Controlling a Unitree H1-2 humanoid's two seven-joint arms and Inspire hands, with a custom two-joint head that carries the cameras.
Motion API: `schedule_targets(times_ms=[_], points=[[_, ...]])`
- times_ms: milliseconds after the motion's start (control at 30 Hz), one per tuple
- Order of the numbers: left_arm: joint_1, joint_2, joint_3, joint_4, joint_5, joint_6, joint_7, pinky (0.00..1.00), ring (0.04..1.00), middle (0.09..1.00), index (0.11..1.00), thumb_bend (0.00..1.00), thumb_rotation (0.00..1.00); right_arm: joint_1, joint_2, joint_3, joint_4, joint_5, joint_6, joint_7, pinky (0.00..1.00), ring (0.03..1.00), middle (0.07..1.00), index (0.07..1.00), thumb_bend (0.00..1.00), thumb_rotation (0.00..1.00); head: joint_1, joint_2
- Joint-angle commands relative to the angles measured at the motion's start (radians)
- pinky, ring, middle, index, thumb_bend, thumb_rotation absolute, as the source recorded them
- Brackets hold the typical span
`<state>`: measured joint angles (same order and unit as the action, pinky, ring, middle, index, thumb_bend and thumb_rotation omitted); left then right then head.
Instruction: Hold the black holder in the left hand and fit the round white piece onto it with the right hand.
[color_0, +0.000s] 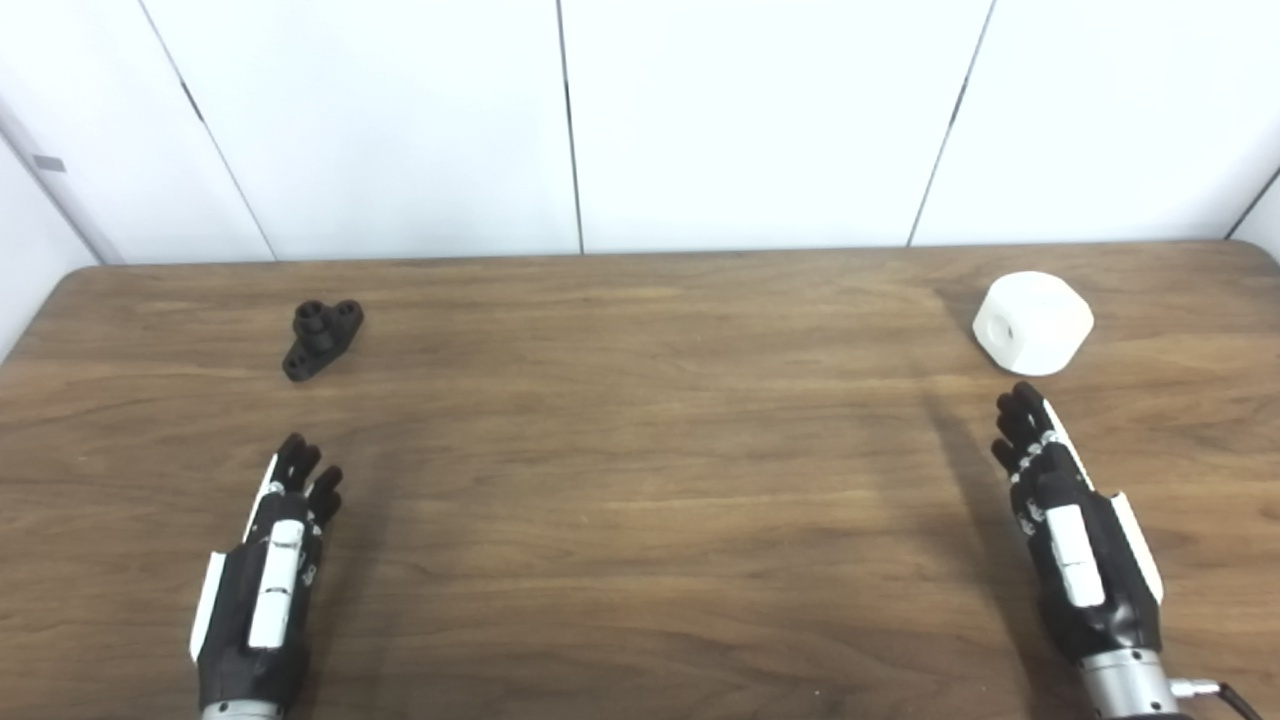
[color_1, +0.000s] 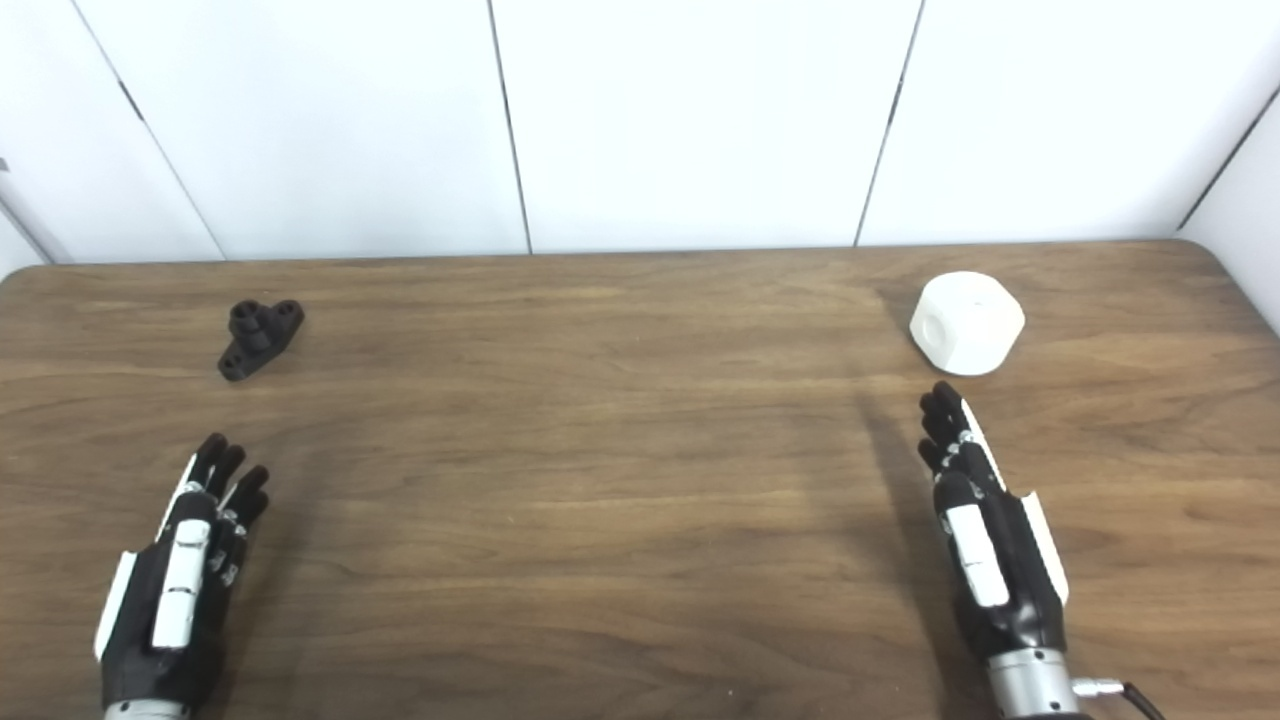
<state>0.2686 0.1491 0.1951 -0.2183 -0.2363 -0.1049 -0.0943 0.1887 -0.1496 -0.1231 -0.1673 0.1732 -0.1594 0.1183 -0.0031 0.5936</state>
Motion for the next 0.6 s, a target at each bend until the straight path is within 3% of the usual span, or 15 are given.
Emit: schedule_targets(times_ms=[0, 567], points=[[0.005, 0.008, -0.005, -0.025, 0.021, -0.003, 0.001, 0.98, 0.956, 0.990, 1.000, 0.55, 0.85, 0.040, 0.037, 0.015, 0.039, 0.025, -0.005, 0.002, 1.00, 0.995, 0.970, 0.962, 0.61, 0.88, 0.013, 0.007], [0.004, 0.014, -0.011, -0.019, 0.025, -0.009, -0.006, 0.99, 0.959, 0.980, 0.999, 0.52, 0.87, 0.039, 0.027, 0.016, 0.033, 0.020, -0.010, 0.004, 0.99, 0.997, 0.971, 0.965, 0.60, 0.90, 0.019, 0.015]])
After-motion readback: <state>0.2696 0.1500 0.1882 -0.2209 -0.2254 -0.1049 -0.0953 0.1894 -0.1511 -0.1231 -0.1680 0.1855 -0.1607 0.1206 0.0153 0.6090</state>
